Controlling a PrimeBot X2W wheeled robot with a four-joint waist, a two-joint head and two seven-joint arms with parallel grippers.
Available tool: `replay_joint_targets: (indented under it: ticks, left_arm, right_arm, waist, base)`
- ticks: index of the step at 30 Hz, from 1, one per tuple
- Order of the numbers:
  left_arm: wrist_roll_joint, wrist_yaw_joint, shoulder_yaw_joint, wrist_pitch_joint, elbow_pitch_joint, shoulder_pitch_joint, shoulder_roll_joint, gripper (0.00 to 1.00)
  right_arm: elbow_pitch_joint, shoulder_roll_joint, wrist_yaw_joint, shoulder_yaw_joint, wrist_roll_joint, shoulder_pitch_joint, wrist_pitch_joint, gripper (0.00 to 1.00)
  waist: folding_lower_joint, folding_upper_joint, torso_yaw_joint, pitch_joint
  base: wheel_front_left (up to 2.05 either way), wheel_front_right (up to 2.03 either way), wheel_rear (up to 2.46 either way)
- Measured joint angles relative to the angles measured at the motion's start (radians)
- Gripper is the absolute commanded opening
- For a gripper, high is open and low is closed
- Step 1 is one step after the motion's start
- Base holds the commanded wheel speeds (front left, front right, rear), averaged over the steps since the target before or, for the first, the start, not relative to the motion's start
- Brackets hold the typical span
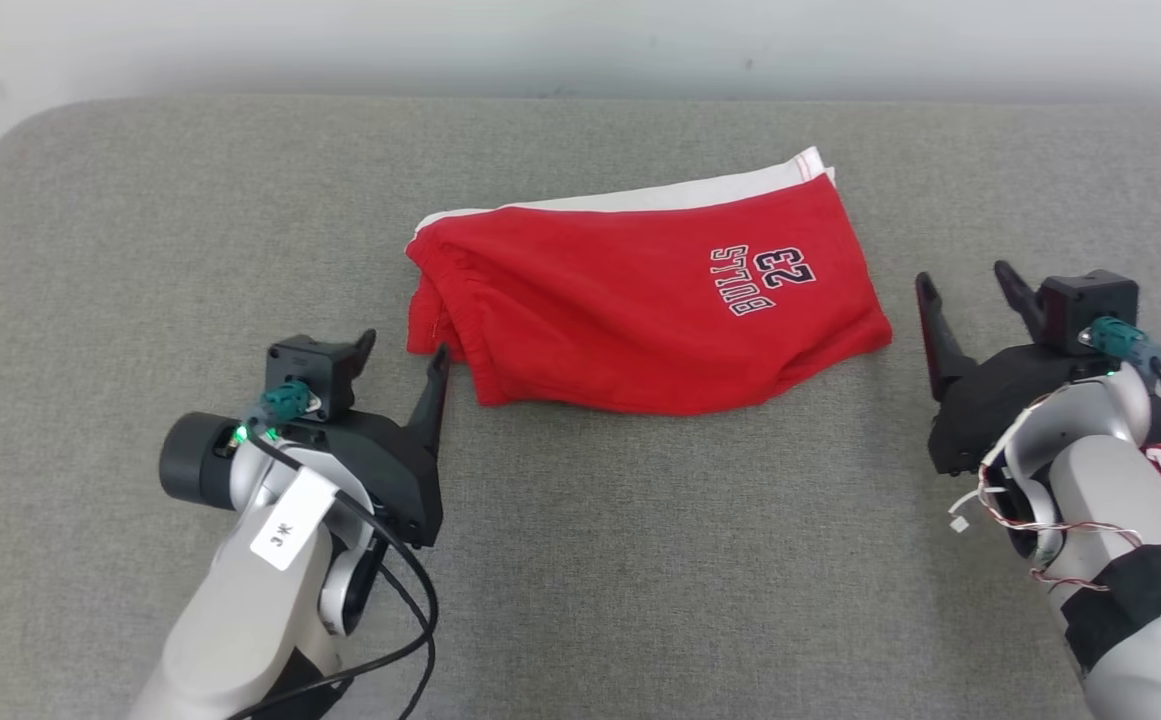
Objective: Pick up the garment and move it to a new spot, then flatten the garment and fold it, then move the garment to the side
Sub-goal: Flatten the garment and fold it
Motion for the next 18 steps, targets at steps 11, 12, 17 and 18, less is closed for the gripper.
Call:
replay_joint_targets:
  ticks: [11, 12, 17, 18]
  left_arm:
    - [0.003, -0.027, -0.05, 0.008, 0.036, 0.001, -0.021, 1.0]
    - [0.003, -0.028, -0.053, 0.009, 0.039, 0.001, -0.022, 1.0]
    - [0.003, -0.038, -0.068, 0.01, 0.052, 0.0, -0.026, 1.0]
    - [0.003, -0.044, -0.078, 0.01, 0.057, -0.001, -0.029, 1.0]
  right_arm:
    - [0.041, 0.035, -0.026, -0.007, 0.028, -0.009, 0.07, 1.0]
    - [0.043, 0.034, -0.026, -0.009, 0.029, -0.011, 0.074, 1.0]
    - [0.057, 0.034, -0.032, -0.019, 0.041, -0.028, 0.086, 1.0]
    - [0.059, 0.034, -0.034, -0.025, 0.045, -0.034, 0.087, 1.0]
  waist:
    - [0.0001, 0.0, -0.013, 0.029]
    - [0.0001, 0.0001, -0.012, 0.034]
    - [0.0003, 0.0001, -0.008, 0.055]
    - [0.0003, 0.0001, -0.005, 0.065]
  base:
    - [0.0, 0.0, 0.0]
    - [0.0, 0.0, 0.0]
    - [0.0, 0.0, 0.0]
    - [0.0, 0.0, 0.0]
